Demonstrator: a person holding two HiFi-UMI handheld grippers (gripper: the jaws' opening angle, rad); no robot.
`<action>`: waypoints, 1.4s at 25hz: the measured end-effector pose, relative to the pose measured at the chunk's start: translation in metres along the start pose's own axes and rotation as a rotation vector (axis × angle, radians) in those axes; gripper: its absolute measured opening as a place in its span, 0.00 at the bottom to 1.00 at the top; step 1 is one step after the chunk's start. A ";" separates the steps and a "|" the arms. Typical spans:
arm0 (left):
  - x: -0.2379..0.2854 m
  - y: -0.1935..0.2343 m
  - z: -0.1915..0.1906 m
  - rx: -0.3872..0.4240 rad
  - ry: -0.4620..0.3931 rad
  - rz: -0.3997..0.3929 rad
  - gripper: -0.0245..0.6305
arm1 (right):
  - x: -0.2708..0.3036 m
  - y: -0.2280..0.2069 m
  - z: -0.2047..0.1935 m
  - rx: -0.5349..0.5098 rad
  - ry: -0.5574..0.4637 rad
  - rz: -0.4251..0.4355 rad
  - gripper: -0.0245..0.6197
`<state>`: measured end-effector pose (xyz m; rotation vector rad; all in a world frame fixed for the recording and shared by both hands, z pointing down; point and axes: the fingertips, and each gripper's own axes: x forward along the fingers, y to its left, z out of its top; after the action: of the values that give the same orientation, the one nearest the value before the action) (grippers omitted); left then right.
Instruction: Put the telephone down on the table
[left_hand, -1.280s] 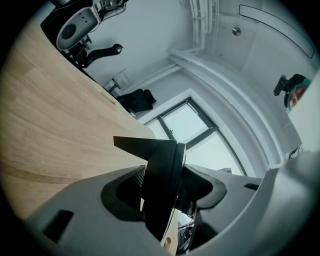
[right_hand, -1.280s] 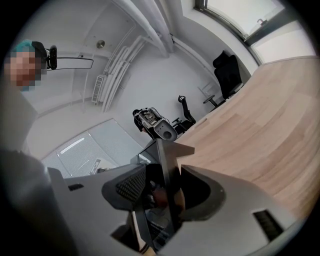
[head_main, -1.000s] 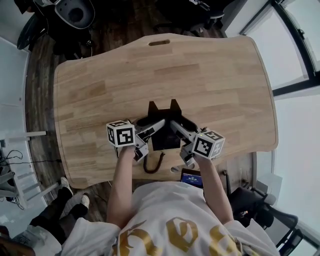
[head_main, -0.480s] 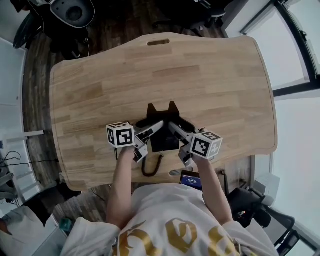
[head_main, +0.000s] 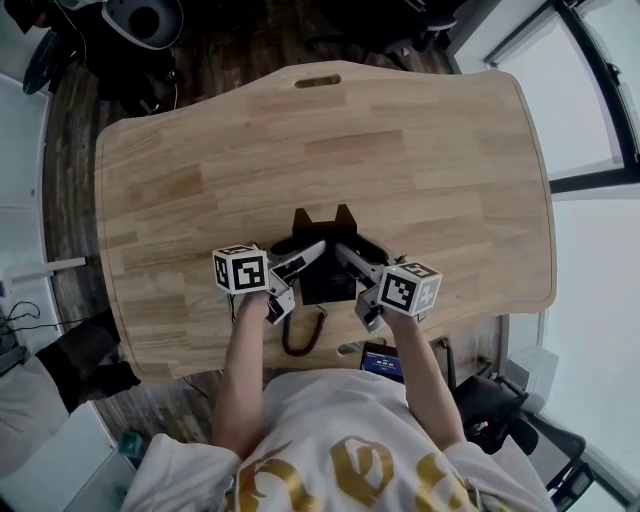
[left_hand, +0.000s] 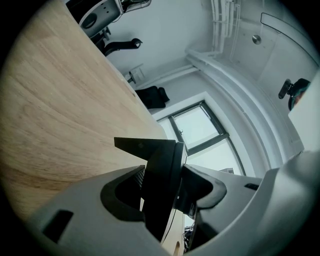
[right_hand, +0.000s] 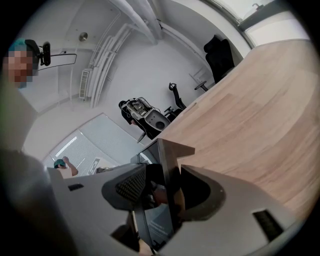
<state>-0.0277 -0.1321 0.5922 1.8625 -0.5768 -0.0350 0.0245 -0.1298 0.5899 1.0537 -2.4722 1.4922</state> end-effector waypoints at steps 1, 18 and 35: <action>0.001 0.002 0.000 -0.002 0.000 0.003 0.37 | 0.001 -0.002 0.000 0.002 0.002 -0.002 0.35; 0.004 0.021 0.003 -0.054 -0.021 0.051 0.37 | 0.013 -0.013 -0.001 0.019 0.027 -0.019 0.35; 0.003 0.023 0.005 -0.054 -0.040 0.096 0.39 | 0.014 -0.015 -0.002 0.031 0.027 -0.026 0.35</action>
<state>-0.0346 -0.1432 0.6117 1.7834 -0.6864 -0.0236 0.0218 -0.1400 0.6072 1.0597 -2.4153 1.5315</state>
